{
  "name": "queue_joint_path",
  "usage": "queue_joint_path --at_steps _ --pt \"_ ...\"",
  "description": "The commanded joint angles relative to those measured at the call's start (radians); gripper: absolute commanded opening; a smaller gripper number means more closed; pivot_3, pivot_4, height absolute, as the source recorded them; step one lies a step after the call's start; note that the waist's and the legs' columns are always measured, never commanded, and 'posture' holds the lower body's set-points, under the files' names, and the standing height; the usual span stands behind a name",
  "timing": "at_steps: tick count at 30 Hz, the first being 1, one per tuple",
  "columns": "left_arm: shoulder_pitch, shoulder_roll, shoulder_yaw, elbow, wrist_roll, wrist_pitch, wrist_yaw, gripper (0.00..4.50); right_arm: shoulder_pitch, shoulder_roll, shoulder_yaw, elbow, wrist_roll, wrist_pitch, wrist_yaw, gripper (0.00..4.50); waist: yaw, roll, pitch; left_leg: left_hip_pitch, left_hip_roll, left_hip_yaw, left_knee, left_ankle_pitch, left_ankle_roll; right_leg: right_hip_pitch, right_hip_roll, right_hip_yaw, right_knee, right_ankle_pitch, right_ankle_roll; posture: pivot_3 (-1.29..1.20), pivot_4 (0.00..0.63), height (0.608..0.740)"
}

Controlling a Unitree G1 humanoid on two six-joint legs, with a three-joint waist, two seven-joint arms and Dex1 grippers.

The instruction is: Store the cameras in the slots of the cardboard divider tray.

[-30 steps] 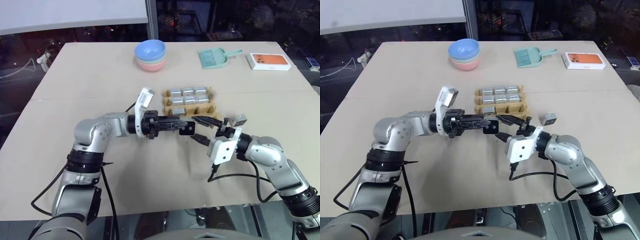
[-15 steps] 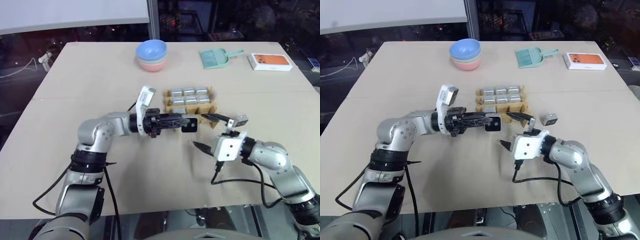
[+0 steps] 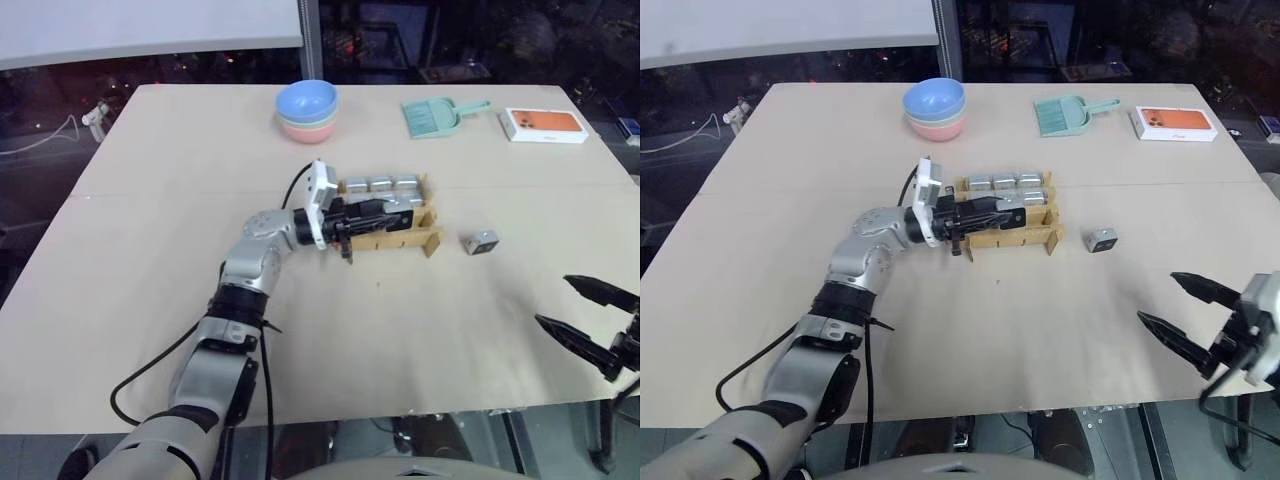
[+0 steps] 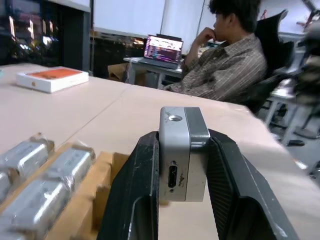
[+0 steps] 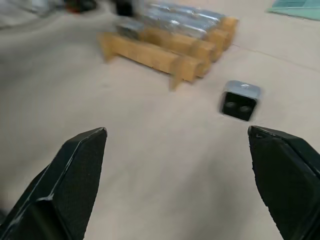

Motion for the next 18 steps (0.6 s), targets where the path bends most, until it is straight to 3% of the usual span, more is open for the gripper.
queue_joint_path --at_steps 1,8,13,18 --pt "-0.046 -0.004 0.024 0.128 0.048 -0.143 -0.012 0.75 0.095 -0.032 -0.139 -0.044 0.104 0.048 0.117 4.47 0.001 0.0 0.0 0.0 0.0 0.0 0.0 0.0 0.0 0.0 0.0 0.0 0.0 0.0 0.0 0.0 0.15 0.74" --pt "-0.151 -0.022 0.042 0.352 0.113 -0.288 -0.001 0.75 0.044 -0.029 -0.163 -0.054 0.177 0.024 0.119 4.47 0.003 -0.002 0.001 -0.001 0.0 -0.002 0.001 0.0 0.0 0.0 -0.001 0.001 -0.001 -0.002 0.004 0.0 0.15 0.74" --pt "-0.183 -0.033 0.052 0.409 0.143 -0.319 0.006 0.75 -0.087 -0.012 -0.12 -0.067 0.231 0.002 0.059 4.47 0.003 -0.002 0.001 -0.002 0.0 -0.004 0.0 0.0 0.001 0.0 -0.001 -0.001 -0.001 0.003 0.004 0.0 0.15 0.74" --pt "-0.2 -0.032 0.054 0.443 0.171 -0.322 0.006 0.75 -0.061 -0.022 -0.125 -0.054 0.205 0.013 0.097 4.47 0.004 -0.002 0.001 -0.003 -0.001 -0.006 0.0 -0.001 0.001 -0.001 -0.001 -0.002 -0.001 0.003 0.004 0.0 0.15 0.74"
